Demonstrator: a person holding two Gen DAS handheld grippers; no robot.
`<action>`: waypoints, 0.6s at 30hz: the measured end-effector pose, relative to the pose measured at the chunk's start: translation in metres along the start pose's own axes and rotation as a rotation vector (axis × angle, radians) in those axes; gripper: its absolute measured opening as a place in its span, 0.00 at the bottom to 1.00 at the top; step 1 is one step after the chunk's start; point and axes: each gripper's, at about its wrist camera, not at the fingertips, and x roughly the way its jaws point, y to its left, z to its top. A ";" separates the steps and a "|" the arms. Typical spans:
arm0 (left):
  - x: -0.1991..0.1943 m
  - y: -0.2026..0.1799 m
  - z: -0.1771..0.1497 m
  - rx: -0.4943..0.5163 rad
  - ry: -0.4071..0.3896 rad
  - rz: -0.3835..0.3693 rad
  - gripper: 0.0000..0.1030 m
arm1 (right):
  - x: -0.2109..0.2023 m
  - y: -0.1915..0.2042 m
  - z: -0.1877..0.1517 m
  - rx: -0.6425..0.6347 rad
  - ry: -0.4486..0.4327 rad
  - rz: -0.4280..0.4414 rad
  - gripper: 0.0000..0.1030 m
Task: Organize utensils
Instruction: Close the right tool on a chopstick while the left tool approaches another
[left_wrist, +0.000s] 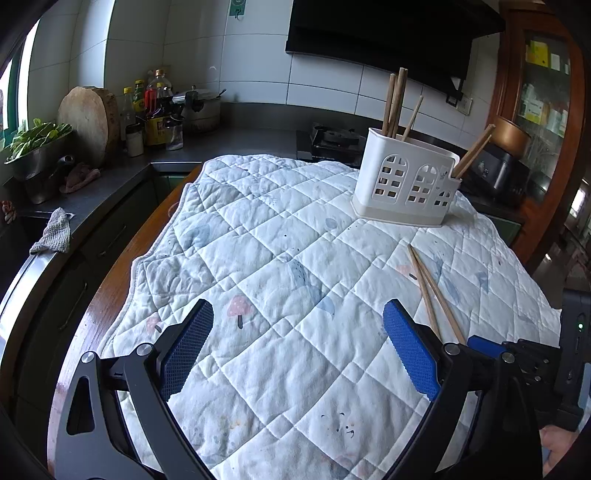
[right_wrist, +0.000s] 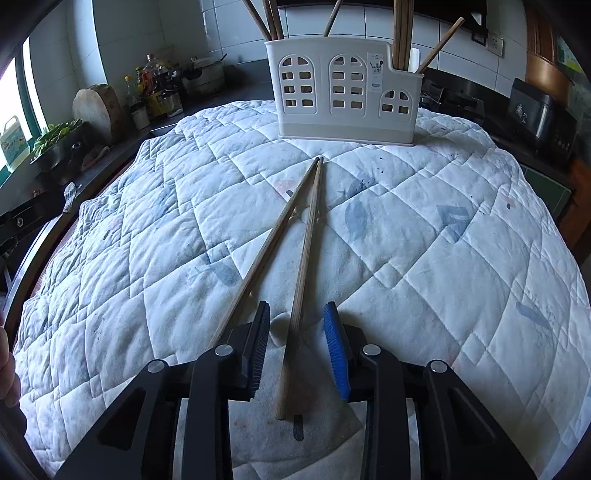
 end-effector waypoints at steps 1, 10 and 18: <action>0.000 0.000 0.000 0.000 0.000 0.001 0.90 | 0.001 0.001 0.000 -0.002 0.001 -0.001 0.22; -0.001 -0.007 -0.002 0.013 0.003 -0.009 0.90 | 0.002 0.002 -0.002 -0.013 -0.002 -0.032 0.10; 0.002 -0.024 -0.011 0.040 0.031 -0.052 0.90 | -0.008 -0.009 -0.003 0.031 -0.029 -0.010 0.07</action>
